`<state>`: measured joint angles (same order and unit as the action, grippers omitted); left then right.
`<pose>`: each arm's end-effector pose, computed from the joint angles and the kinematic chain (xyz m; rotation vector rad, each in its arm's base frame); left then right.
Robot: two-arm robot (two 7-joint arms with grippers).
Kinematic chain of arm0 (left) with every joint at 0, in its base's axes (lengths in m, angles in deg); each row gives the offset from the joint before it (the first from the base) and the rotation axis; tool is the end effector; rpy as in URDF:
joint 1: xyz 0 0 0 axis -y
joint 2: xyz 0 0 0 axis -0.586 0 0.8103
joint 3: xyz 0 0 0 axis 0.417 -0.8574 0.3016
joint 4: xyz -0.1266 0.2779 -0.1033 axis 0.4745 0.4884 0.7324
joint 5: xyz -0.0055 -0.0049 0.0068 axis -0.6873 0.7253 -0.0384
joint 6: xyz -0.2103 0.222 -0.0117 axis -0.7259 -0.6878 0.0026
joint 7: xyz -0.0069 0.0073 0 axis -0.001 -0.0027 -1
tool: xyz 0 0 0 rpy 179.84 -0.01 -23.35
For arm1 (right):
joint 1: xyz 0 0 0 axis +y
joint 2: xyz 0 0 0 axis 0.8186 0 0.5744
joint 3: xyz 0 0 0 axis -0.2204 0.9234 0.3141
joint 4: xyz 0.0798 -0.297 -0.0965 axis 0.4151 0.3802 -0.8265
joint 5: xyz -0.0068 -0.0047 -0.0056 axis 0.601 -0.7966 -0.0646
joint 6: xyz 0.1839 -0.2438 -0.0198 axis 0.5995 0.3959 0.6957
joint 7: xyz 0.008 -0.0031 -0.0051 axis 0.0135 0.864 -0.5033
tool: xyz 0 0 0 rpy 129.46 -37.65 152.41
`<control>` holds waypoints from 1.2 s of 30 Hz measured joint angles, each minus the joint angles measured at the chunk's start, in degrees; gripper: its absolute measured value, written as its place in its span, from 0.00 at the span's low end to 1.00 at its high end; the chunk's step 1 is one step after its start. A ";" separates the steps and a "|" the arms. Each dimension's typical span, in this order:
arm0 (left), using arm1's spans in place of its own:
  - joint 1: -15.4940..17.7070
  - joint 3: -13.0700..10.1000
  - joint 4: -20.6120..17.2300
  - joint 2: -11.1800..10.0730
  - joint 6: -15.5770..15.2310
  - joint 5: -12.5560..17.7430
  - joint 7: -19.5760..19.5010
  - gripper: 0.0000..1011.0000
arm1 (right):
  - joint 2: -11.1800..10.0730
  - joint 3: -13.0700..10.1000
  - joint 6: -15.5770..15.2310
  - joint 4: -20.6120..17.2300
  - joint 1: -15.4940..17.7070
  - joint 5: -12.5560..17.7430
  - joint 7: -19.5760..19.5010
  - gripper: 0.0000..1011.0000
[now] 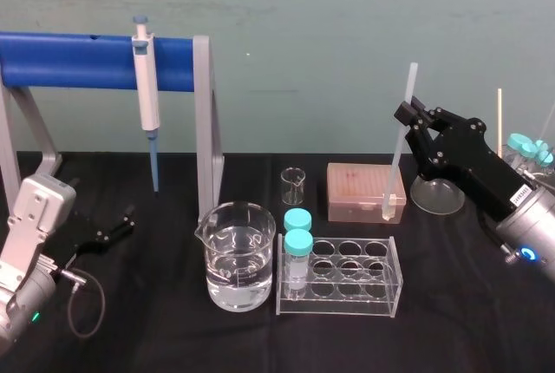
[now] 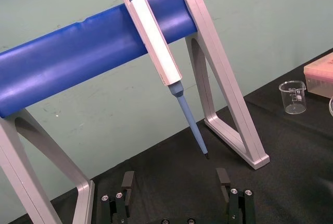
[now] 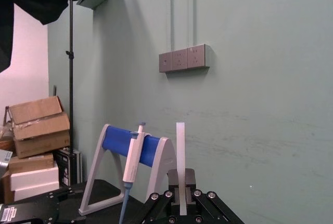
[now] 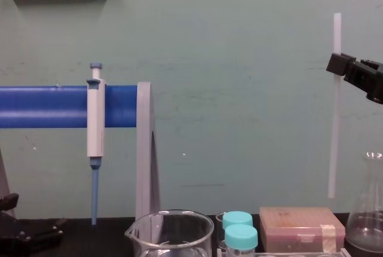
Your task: Pick up the stirring rod with one hand, then place it down.
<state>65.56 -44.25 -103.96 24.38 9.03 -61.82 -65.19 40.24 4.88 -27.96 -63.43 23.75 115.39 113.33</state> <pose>0.3608 0.1018 -0.3278 0.3046 -0.2851 1.2478 0.3752 -0.0868 -0.2535 0.2866 -0.2026 -0.8089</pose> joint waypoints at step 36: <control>0.00 0.00 0.00 0.00 0.01 0.00 0.00 0.99 | -0.45 -0.06 -0.07 -0.93 0.67 0.11 -0.02 0.06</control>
<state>65.56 -44.25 -103.96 24.38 9.04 -61.82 -65.19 39.79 4.83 -28.03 -64.35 24.42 115.51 113.32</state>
